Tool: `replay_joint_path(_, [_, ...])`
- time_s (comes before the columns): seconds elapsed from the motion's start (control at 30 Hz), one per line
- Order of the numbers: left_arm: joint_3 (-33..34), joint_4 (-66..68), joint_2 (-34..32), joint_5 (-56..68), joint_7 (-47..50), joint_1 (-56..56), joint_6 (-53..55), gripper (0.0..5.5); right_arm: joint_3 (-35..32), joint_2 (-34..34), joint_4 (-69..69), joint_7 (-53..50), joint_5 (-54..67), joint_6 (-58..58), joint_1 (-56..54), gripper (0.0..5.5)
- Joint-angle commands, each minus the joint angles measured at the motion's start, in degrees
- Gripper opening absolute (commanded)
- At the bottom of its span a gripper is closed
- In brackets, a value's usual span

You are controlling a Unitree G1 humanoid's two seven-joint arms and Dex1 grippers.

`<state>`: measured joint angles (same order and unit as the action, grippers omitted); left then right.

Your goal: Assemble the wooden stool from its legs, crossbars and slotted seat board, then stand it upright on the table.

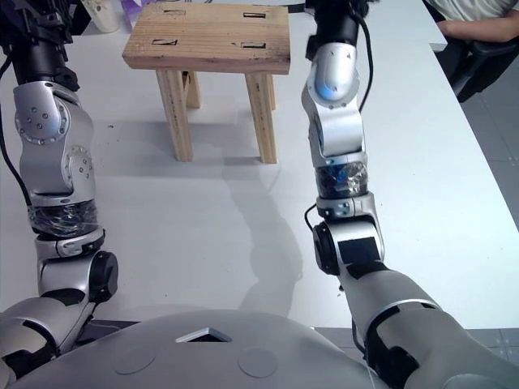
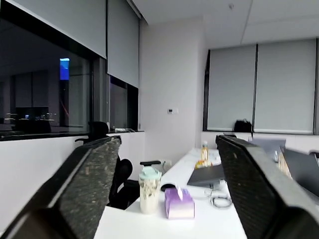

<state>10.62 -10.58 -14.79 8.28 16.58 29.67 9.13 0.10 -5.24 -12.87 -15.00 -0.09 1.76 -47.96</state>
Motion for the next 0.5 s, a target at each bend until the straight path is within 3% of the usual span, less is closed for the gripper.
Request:
replay_joint_path(0.03, [2.7,-5.1,1.4,-2.1,2.5,-0.5,0.5,3.52,-0.4,1.3,-2.0,3.8,1.5,-0.3,-4.1,3.25])
replay_joint_path(0.23, [6.1,-15.6,8.7,-1.6,8.5,-6.1,5.2,3.52,1.9,4.1,3.7,7.6,1.4,4.2,-0.2,3.25])
replay_joint_path(0.5, [2.4,-14.2,12.8,-8.9,14.2,1.0,12.6,3.52,3.8,7.8,3.8,8.1,-0.4,3.6,-1.9,3.25])
